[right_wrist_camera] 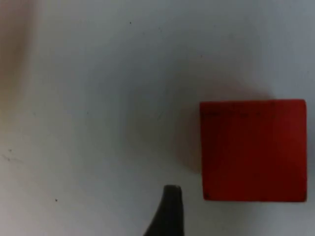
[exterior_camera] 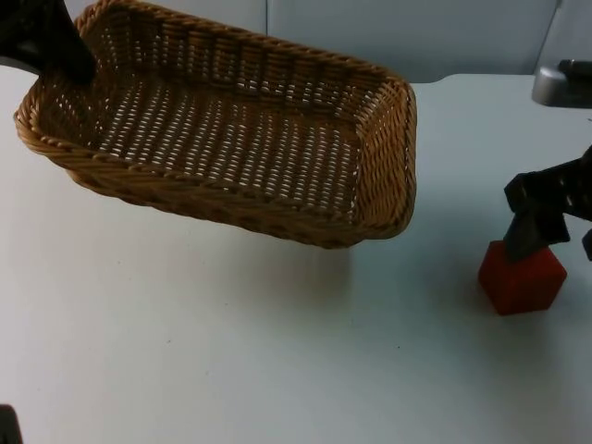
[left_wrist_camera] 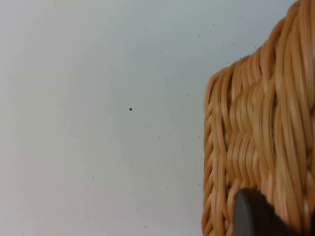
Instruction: Pick up the basket with the left hand and place the cube into the basket with the right hand.
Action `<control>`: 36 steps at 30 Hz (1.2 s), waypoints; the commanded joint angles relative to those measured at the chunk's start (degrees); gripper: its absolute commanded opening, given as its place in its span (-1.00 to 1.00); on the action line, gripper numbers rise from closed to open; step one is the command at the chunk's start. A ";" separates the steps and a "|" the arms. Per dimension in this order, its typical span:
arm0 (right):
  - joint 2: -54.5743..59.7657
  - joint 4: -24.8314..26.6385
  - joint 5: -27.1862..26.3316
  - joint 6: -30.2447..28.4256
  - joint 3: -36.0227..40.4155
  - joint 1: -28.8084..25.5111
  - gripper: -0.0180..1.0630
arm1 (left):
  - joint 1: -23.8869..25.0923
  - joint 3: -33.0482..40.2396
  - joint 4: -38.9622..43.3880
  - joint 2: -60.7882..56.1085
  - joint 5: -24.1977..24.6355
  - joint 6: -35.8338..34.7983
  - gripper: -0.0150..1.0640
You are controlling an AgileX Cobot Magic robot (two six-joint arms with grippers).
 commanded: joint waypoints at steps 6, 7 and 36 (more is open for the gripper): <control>3.68 -3.10 -5.89 0.01 -0.50 1.30 0.41 | -0.05 -0.08 -2.05 -1.05 -0.65 -0.30 -0.97; 3.68 -3.10 -5.89 0.01 -0.50 1.30 0.41 | -0.05 -0.08 -2.05 -1.05 -0.65 -0.30 -0.97; 8.24 -4.44 -14.97 0.58 -1.12 1.30 -0.91 | -0.05 -0.08 -2.05 -1.05 -4.34 -0.30 -0.97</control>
